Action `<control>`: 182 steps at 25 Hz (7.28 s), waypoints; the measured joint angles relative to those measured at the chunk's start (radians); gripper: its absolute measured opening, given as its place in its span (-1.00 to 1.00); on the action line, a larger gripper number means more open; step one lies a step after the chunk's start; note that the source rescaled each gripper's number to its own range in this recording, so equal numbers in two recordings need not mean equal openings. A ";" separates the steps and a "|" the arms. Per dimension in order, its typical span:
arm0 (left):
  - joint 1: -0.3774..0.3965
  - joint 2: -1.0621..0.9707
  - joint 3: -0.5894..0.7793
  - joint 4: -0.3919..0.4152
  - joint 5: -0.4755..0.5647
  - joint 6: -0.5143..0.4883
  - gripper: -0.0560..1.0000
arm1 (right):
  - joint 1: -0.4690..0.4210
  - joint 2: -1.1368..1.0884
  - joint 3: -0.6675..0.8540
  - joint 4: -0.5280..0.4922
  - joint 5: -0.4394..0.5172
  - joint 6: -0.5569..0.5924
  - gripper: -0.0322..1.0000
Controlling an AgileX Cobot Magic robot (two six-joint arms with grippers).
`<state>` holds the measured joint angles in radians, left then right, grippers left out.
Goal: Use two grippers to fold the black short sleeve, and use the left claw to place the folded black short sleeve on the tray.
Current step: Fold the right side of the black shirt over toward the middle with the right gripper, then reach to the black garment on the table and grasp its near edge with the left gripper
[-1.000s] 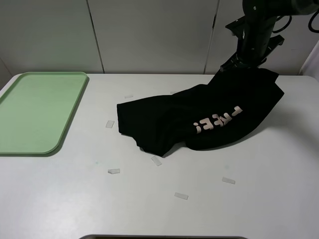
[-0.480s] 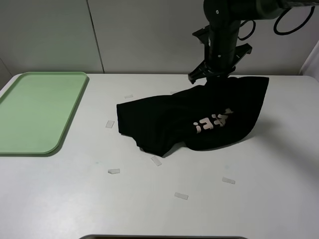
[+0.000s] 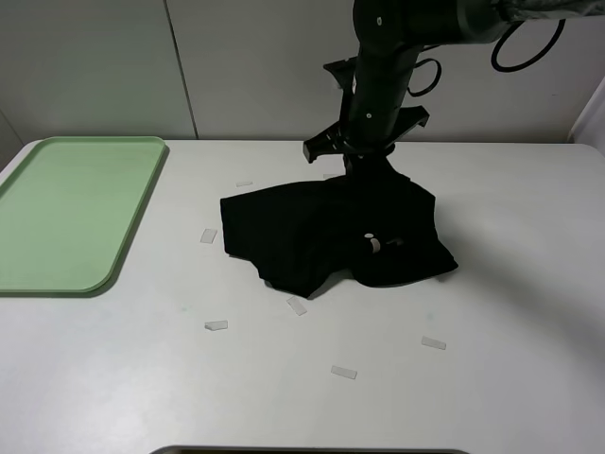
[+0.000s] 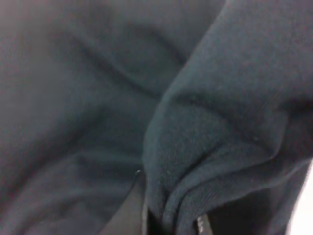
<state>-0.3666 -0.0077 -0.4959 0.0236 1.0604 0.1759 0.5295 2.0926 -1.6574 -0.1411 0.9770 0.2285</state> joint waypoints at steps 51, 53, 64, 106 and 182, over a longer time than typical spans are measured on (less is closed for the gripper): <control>0.000 0.000 0.000 0.003 -0.001 0.000 1.00 | -0.117 0.032 0.000 -0.029 -0.060 -0.208 0.37; 0.000 0.000 0.000 0.003 -0.001 0.000 1.00 | -0.131 0.041 0.000 0.011 -0.039 -0.210 0.37; 0.000 0.000 0.000 0.003 -0.001 0.000 1.00 | -0.114 0.088 0.002 0.257 0.092 -0.371 0.36; 0.000 0.000 0.000 0.003 0.000 0.000 1.00 | -0.236 -0.512 -0.049 0.026 0.160 -0.261 1.00; 0.000 0.000 0.000 0.004 -0.002 0.001 1.00 | -0.337 -2.097 1.163 0.203 0.047 -0.390 1.00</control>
<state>-0.3666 -0.0077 -0.4959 0.0273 1.0585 0.1770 0.1928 -0.0046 -0.4947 0.0623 1.0244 -0.1614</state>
